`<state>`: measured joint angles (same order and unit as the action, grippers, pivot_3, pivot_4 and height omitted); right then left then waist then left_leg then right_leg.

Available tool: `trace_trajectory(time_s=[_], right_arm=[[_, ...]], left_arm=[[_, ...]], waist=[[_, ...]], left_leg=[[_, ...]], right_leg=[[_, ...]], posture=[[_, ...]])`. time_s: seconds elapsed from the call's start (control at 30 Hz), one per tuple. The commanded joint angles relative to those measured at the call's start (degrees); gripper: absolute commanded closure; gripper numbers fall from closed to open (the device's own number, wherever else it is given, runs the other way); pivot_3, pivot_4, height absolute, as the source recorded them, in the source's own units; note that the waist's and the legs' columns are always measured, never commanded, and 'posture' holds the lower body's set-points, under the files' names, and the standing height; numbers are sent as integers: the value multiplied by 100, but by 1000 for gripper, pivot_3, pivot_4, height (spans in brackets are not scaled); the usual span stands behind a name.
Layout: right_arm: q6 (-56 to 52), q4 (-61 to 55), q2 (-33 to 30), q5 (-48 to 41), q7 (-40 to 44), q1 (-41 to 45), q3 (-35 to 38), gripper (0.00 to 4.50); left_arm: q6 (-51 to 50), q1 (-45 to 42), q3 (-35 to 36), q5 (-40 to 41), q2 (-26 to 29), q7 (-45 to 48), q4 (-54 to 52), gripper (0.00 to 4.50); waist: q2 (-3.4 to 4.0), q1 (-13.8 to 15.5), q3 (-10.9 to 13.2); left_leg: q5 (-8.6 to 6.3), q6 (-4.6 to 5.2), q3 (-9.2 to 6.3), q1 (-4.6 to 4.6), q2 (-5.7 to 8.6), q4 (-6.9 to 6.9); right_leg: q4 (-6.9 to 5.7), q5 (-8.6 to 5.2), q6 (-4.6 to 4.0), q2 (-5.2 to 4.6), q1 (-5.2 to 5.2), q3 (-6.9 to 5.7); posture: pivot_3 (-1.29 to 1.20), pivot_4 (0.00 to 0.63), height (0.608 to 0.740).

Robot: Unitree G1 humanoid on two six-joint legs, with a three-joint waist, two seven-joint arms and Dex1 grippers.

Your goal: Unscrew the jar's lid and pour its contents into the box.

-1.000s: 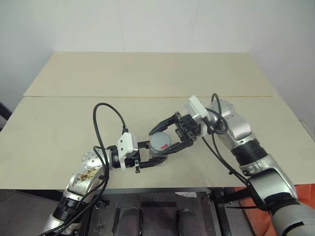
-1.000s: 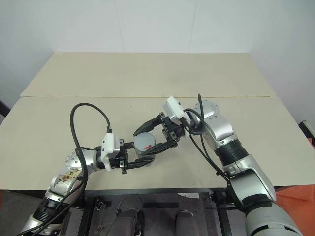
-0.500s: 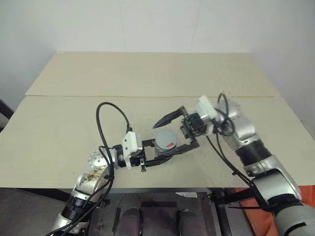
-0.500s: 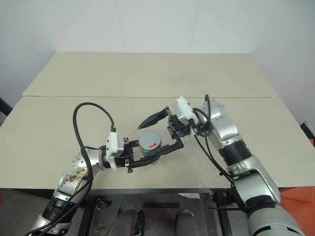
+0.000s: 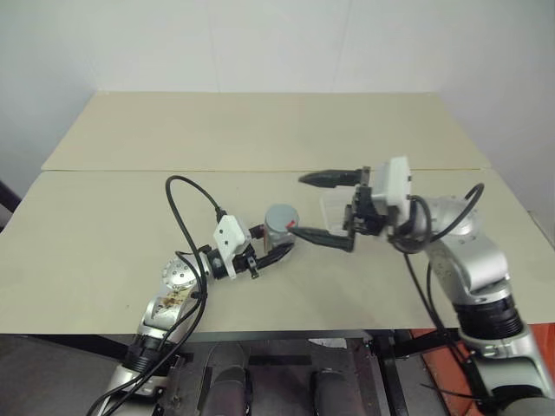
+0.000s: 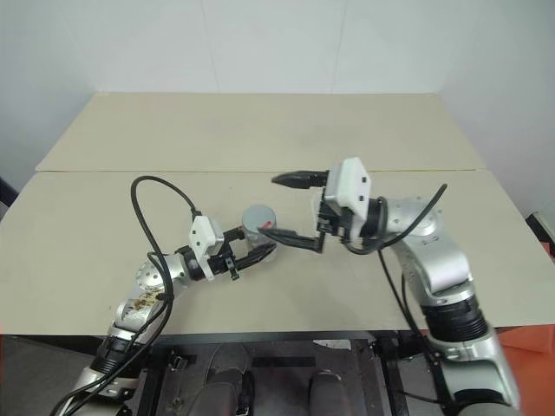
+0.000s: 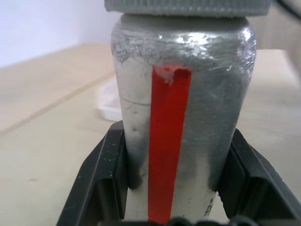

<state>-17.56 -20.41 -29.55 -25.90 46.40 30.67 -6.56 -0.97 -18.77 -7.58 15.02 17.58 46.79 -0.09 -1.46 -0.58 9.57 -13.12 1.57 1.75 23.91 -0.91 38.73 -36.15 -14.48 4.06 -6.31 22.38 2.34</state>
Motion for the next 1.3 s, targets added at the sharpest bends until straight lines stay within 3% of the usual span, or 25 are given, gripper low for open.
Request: trace_trajectory(time_s=[0.03,0.23,1.2,1.3], right_arm=[[-845,-913,395,152,-1265,-205,19,24],[-1338,-1354,1050,962,-2398,-479,-520,24],[-1127,-681,1698,1289,-2357,-385,-614,24],[-1068,-633,1727,1378,-2384,-387,-633,632]], left_arm=[[265,-163,154,-148,-128,-370,-2,2370],[410,-242,173,-286,-268,-645,80,2370],[467,-85,169,-332,-261,-796,-97,2370],[470,-72,166,-332,-246,-778,-91,2370]], waist=[[0,3,0],[1,2,0],[1,-13,0],[1,-14,0]], left_leg=[[0,0,0,6,3,1],[2,-2,-1,40,7,6],[3,-1,-2,39,6,6],[3,-1,-2,39,5,6]], right_leg=[[2,0,0,-1,2,0],[-6,1,2,0,41,0],[-5,1,2,7,38,-1],[-5,1,2,7,38,-1]], posture=[[0,150,740],[0,150,740],[0,150,740],[0,150,740]])
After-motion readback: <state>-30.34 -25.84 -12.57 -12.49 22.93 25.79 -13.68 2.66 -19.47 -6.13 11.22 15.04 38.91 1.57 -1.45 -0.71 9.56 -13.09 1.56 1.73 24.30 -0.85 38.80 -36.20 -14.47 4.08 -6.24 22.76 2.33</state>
